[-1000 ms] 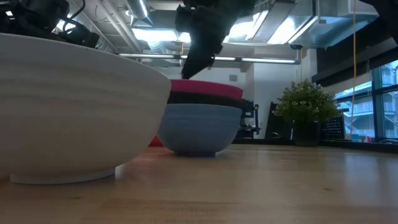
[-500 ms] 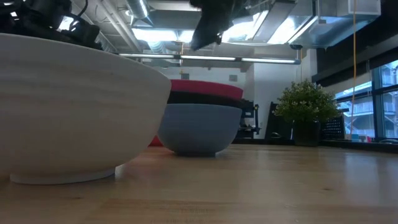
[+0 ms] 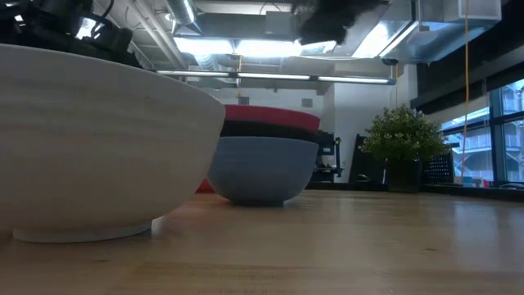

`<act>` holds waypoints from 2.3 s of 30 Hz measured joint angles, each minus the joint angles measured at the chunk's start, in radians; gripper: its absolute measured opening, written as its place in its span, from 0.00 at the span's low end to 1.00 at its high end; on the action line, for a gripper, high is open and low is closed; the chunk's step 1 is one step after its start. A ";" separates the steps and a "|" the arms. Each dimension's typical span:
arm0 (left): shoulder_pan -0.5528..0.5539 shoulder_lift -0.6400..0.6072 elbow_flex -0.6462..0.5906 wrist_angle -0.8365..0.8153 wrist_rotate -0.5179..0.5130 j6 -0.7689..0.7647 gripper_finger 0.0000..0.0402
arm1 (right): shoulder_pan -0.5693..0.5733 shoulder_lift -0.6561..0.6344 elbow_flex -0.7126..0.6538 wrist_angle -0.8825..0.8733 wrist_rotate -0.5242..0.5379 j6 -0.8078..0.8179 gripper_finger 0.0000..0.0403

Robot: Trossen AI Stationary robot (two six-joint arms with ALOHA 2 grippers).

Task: Nest bowls inside each other
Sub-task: Stack the orange bowl on top of the pink bowl

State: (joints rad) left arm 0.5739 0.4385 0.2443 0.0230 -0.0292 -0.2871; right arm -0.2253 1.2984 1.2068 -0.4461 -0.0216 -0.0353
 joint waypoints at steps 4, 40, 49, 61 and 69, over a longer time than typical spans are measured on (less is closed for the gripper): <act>0.000 0.000 0.000 0.000 -0.002 -0.007 0.18 | -0.001 -0.156 -0.210 0.151 0.002 0.066 0.39; 0.000 0.103 0.000 0.048 0.053 -0.047 0.23 | -0.064 -0.751 -1.101 0.796 0.057 0.326 0.39; 0.000 0.202 0.006 0.133 0.039 -0.005 0.33 | -0.066 -0.811 -1.112 0.808 0.057 0.345 0.39; 0.074 0.427 0.323 -0.210 0.092 0.086 0.33 | -0.066 -0.810 -1.112 0.809 0.056 0.335 0.39; 0.146 0.581 0.395 -0.294 0.175 0.108 0.33 | -0.066 -0.810 -1.112 0.808 0.055 0.316 0.39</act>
State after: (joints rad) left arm 0.7197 1.0191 0.6395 -0.2709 0.1461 -0.1792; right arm -0.2916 0.4881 0.0952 0.3614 0.0338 0.2805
